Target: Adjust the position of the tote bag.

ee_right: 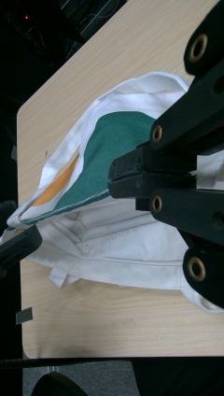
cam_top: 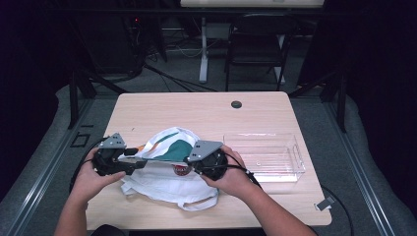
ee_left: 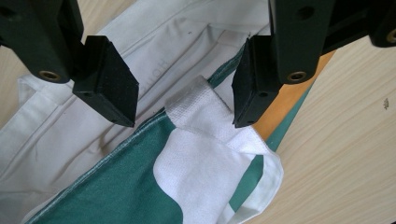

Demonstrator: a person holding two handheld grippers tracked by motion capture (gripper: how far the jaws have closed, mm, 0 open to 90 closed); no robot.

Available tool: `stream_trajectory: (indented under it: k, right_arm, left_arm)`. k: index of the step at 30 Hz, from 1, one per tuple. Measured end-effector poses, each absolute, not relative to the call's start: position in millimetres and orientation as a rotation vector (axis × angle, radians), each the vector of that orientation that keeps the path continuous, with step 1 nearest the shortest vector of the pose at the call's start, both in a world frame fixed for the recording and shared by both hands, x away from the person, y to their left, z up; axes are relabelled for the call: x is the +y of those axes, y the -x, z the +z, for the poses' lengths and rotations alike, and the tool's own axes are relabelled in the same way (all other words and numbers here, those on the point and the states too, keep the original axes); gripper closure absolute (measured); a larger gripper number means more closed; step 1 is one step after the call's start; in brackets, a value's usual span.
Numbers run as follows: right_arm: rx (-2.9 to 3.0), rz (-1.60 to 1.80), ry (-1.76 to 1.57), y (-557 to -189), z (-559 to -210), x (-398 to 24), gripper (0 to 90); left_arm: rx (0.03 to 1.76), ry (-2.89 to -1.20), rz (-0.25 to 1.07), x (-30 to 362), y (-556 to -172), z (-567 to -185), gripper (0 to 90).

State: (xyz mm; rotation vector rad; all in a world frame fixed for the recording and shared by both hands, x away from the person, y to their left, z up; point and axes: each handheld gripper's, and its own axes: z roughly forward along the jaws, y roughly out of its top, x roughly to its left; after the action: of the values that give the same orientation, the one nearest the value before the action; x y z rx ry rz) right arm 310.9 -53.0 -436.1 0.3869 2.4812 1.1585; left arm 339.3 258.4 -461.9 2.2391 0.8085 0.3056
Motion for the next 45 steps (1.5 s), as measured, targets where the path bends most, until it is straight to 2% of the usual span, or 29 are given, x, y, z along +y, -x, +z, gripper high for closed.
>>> stream_trajectory:
  k: [23, 36, 45]
  right_arm:
    - [2.476, 1.161, -0.391, -310.8, -436.6, -52.2, 89.7]
    - [2.489, 1.149, -0.392, -307.8, -439.6, -52.2, 89.4]
    - [2.498, 1.138, -0.392, -306.1, -442.6, -51.4, 89.2]
  left_arm:
    - [0.813, -2.282, 0.369, 249.5, -343.4, -474.4, 44.0]
    - [0.825, -2.261, 0.380, 247.0, -341.0, -471.7, 63.0]
    - [0.834, -2.243, 0.411, 245.5, -341.0, -468.5, 68.0]
